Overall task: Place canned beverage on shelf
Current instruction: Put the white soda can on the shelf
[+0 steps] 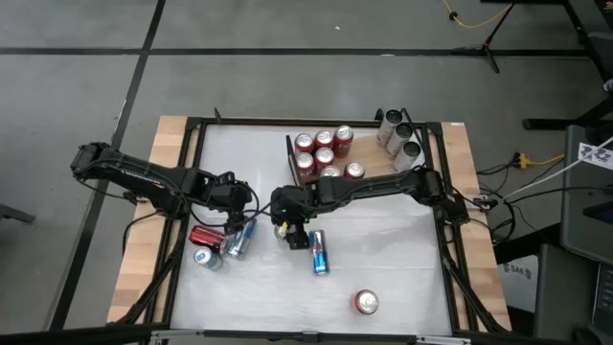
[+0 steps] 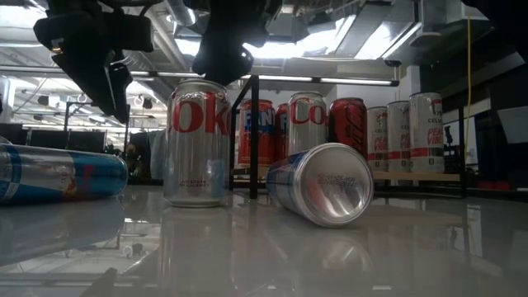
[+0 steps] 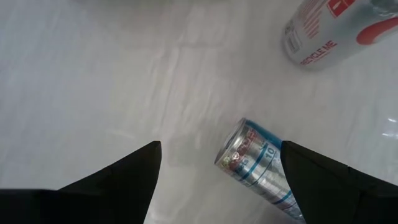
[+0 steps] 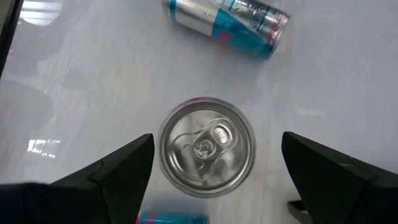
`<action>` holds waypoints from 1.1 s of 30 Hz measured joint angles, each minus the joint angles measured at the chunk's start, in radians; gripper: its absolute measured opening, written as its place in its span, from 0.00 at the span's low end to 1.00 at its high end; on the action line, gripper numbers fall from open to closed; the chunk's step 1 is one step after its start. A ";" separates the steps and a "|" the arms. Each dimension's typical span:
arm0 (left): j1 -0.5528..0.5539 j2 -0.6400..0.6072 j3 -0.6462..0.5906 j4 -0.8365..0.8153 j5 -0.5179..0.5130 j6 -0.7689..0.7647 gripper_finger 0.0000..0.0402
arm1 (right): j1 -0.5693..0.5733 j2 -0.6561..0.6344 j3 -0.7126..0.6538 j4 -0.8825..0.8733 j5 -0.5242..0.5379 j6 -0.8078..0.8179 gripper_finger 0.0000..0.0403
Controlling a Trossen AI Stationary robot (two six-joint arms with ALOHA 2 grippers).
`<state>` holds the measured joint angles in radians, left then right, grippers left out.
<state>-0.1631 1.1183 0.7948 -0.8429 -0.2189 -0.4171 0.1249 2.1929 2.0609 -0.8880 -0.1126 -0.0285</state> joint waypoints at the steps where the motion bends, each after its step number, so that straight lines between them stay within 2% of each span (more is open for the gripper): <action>1: 0.000 0.000 0.000 0.001 0.000 0.000 0.79 | 0.000 0.000 0.000 0.000 0.000 0.000 0.85; 12: 0.000 0.000 0.000 -0.002 0.000 0.000 0.79 | 0.014 0.003 -0.037 0.013 0.002 0.001 0.85; 19: 0.000 0.000 0.000 -0.001 0.000 0.000 0.79 | 0.020 0.003 -0.061 0.048 0.073 0.001 0.85; 33: 0.000 0.000 0.000 -0.001 0.000 0.000 0.79 | 0.020 0.025 -0.062 0.077 0.075 0.012 0.85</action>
<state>-0.1631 1.1183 0.7952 -0.8436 -0.2188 -0.4168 0.1450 2.2176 1.9987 -0.8114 -0.0371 -0.0160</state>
